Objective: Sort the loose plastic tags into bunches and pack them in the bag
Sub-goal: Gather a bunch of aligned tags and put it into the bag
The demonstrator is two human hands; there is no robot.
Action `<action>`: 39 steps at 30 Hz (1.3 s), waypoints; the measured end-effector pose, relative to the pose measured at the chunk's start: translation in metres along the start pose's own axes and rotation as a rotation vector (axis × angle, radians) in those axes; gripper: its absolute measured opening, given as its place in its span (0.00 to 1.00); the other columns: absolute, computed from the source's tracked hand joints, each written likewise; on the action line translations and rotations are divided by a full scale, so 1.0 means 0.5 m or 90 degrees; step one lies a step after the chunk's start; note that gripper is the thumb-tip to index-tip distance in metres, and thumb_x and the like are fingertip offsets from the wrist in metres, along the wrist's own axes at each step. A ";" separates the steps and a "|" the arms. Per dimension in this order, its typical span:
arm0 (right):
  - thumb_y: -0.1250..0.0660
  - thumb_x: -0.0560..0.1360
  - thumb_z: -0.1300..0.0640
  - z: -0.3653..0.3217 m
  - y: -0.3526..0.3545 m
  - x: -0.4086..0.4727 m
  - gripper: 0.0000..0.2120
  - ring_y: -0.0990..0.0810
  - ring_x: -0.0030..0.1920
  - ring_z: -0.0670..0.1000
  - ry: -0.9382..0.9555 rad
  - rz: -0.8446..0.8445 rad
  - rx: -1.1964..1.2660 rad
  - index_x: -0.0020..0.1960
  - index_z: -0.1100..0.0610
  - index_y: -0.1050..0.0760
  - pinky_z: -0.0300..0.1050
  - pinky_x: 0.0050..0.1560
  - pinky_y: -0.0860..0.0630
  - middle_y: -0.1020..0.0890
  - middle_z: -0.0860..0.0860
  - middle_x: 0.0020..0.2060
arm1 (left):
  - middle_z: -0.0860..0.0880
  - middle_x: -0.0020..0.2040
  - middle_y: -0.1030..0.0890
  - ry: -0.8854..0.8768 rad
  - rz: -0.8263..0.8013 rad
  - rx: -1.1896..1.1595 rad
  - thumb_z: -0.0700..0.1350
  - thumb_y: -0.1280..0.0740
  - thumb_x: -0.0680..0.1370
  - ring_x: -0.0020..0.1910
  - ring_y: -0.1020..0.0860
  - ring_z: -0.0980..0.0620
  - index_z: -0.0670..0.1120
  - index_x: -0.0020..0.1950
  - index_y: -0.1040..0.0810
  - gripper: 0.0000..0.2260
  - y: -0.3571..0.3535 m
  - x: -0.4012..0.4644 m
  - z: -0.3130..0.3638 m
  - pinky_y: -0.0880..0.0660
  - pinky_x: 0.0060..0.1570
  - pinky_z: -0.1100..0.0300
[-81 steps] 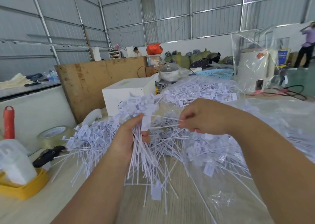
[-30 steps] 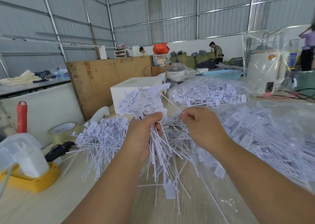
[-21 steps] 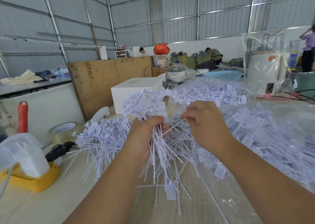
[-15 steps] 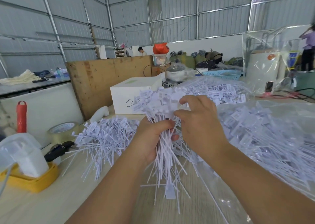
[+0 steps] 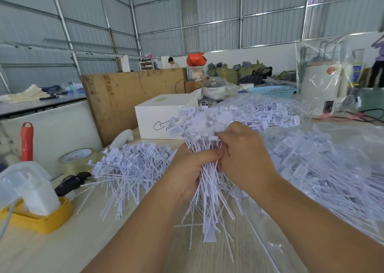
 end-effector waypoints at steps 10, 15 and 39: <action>0.27 0.70 0.47 0.001 -0.105 -0.043 0.20 0.18 0.39 0.38 -0.370 -0.268 0.618 0.58 0.54 0.24 0.34 0.37 0.25 0.17 0.46 0.44 | 0.56 0.36 0.16 -0.179 0.175 0.143 0.29 0.38 0.76 0.38 0.18 0.56 0.51 0.47 0.23 0.15 0.052 -0.004 0.048 0.23 0.32 0.67; 0.25 0.70 0.52 0.002 -0.101 -0.050 0.14 0.15 0.45 0.48 -0.432 -0.177 0.710 0.54 0.50 0.20 0.40 0.34 0.24 0.14 0.51 0.46 | 0.60 0.36 0.19 -0.334 0.206 0.417 0.47 0.40 0.72 0.37 0.21 0.67 0.51 0.49 0.25 0.08 -0.019 -0.038 0.089 0.27 0.39 0.72; 0.34 0.73 0.68 0.190 0.123 -0.140 0.11 0.30 0.26 0.54 -0.393 0.065 0.760 0.33 0.63 0.26 0.47 0.31 0.31 0.27 0.56 0.25 | 0.69 0.65 0.36 -0.192 -0.217 0.662 0.68 0.35 0.70 0.66 0.38 0.68 0.65 0.76 0.48 0.38 -0.171 -0.073 -0.070 0.37 0.61 0.66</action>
Point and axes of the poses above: each hand's wrist, its own x-axis towards the middle knuckle, its own y-axis out of the back of the hand, z = x × y, the point moved 10 cm from there along x, towards the middle knuckle
